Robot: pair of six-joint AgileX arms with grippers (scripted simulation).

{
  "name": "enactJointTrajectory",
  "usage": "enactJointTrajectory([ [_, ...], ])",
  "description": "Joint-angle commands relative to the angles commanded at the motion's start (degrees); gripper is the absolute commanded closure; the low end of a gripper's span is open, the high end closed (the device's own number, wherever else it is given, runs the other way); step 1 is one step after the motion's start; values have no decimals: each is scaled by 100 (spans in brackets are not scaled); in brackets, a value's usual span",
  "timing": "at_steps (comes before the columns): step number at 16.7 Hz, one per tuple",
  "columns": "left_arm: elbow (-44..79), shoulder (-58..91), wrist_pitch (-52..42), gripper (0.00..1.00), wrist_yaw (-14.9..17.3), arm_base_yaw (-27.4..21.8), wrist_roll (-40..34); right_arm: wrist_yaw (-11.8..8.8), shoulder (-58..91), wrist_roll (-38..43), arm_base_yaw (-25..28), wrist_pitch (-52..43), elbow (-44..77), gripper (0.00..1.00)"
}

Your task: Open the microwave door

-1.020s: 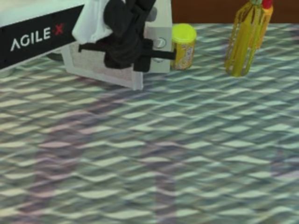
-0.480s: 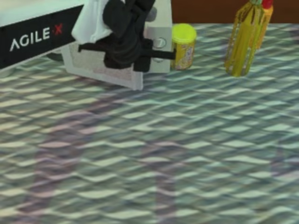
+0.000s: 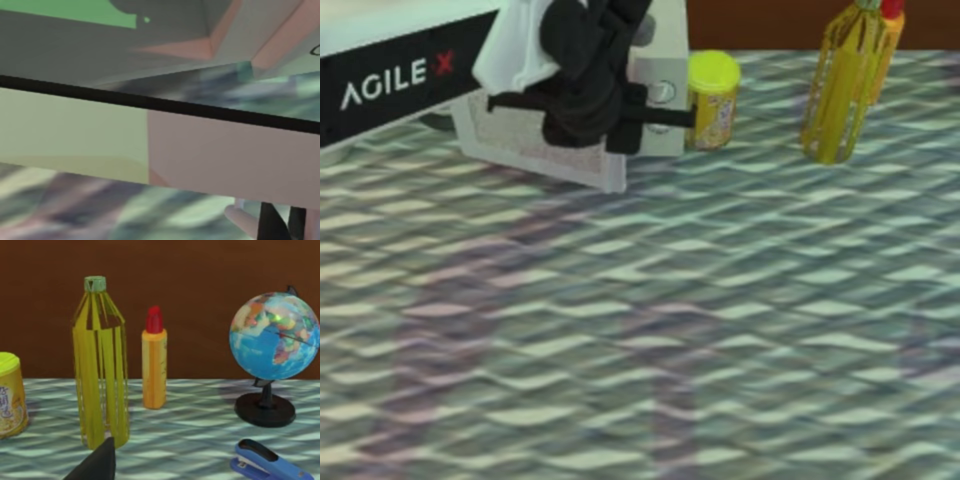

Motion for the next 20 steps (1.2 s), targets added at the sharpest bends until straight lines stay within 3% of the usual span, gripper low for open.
enactJointTrajectory([
  [6, -26, 5, 12, 100, 38, -34, -6, 0, 0, 0, 0, 0, 0, 0],
  [13, -714, -490, 307, 100, 358, 125, 656, 0, 0, 0, 0, 0, 0, 0],
  [20, -722, -506, 319, 100, 365, 128, 669, 0, 0, 0, 0, 0, 0, 0],
])
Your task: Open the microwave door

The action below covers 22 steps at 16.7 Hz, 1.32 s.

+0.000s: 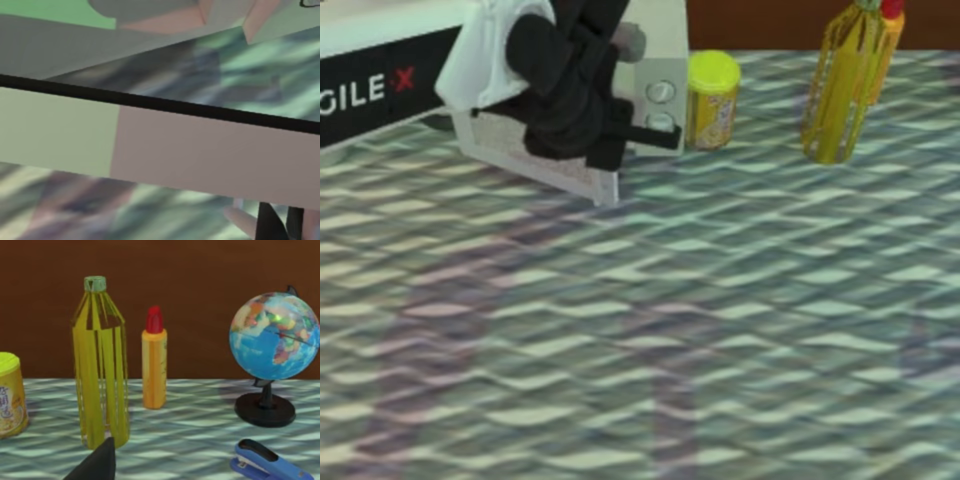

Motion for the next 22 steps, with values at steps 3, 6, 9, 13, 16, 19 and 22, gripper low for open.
enactJointTrajectory([
  [3, 0, 0, 0, 100, 0, 0, 0, 0, 0, 0, 0, 0, 0, 0],
  [6, 0, 0, 0, 100, 0, 0, 0, 0, 0, 0, 0, 0, 0, 0],
  [9, 0, 0, 0, 100, 0, 0, 0, 0, 0, 0, 0, 0, 0, 0],
  [13, 0, 0, 0, 100, 0, 0, 0, 0, 0, 0, 0, 0, 0, 0],
  [16, 0, 0, 0, 100, 0, 0, 0, 0, 0, 0, 0, 0, 0, 0],
  [19, -17, 21, 0, 100, 33, -34, -22, 0, 0, 0, 0, 0, 0, 0],
  [22, -157, -109, 63, 100, 123, 19, 157, 0, 0, 0, 0, 0, 0, 0],
])
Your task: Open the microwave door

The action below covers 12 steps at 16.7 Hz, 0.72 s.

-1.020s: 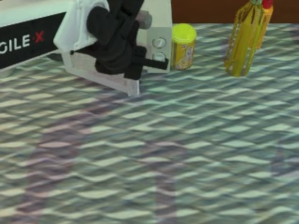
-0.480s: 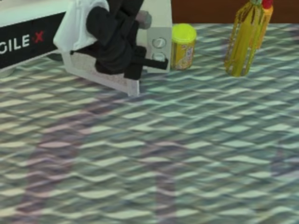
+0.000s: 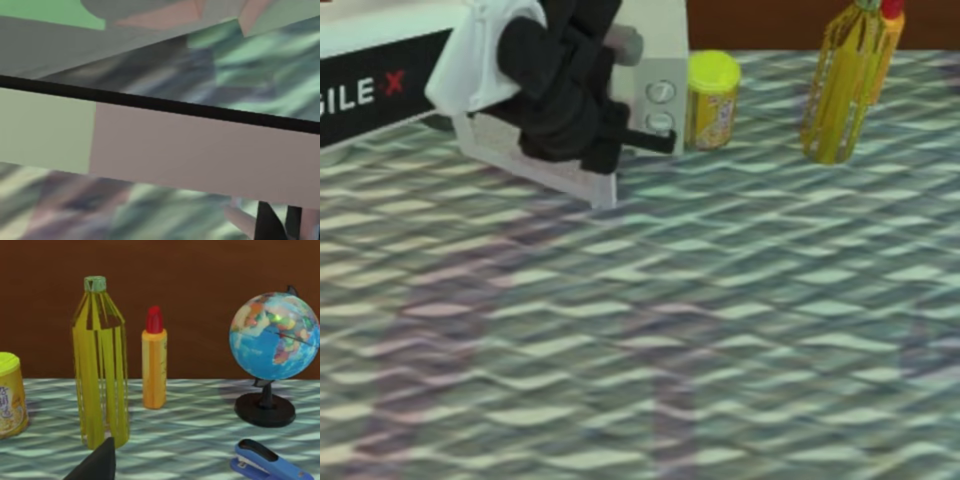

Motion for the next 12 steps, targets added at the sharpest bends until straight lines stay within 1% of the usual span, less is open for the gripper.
enactJointTrajectory([
  [5, -468, -347, 147, 100, 287, 163, 560, 0, 0, 0, 0, 0, 0, 0],
  [12, -474, -363, 158, 100, 296, 167, 575, 0, 0, 0, 0, 0, 0, 0],
])
